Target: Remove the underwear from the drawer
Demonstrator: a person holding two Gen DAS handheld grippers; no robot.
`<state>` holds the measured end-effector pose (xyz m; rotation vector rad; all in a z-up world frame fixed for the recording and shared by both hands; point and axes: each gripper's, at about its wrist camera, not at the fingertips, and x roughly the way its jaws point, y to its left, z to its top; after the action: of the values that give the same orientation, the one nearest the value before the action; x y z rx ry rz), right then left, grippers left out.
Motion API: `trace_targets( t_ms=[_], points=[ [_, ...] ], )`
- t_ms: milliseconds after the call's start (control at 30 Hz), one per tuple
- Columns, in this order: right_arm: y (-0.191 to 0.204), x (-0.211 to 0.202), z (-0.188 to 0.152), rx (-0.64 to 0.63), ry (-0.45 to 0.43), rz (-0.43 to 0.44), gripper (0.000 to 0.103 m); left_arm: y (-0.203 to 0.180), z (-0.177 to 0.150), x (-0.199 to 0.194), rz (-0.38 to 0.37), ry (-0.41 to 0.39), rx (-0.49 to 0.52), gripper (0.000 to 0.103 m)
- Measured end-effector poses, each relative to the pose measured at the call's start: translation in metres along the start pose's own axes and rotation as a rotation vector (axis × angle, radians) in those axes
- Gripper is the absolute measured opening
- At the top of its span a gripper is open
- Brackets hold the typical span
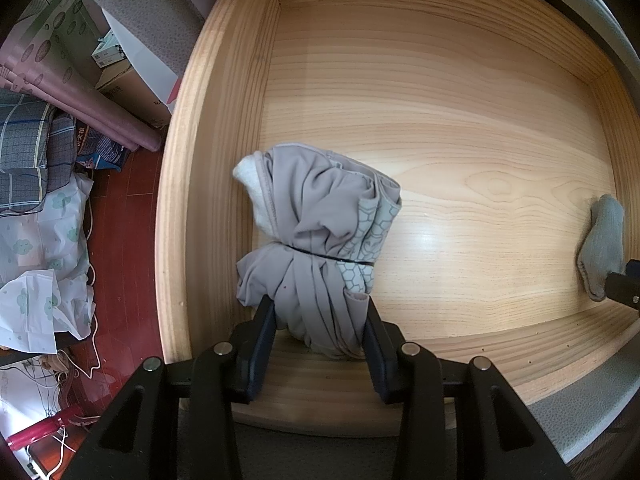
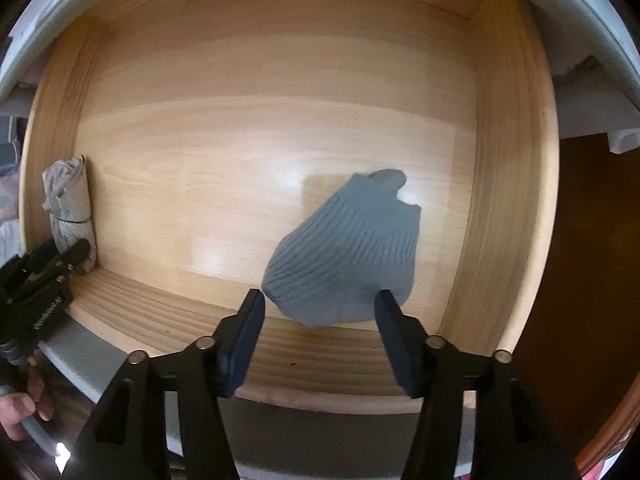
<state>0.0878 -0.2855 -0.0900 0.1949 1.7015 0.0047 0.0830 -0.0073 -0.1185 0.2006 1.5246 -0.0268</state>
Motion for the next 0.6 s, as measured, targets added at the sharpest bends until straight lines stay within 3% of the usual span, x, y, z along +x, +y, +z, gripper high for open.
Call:
trace_targets(
  t_ms=[167, 333, 600],
  points=[
    [-0.012, -0.011, 0.004, 0.101, -0.021, 0.020, 0.073, 0.002, 0.001, -0.002, 0.000, -0.001, -0.004, 0.042],
    [-0.018, -0.003, 0.011, 0.170, -0.018, 0.005, 0.075, 0.002, 0.002, -0.002, -0.001, -0.001, -0.002, 0.042],
    [-0.017, 0.027, 0.021, 0.151, 0.019, -0.038, 0.077, 0.001, 0.004, 0.000, -0.014, 0.005, 0.004, 0.044]
  ],
)
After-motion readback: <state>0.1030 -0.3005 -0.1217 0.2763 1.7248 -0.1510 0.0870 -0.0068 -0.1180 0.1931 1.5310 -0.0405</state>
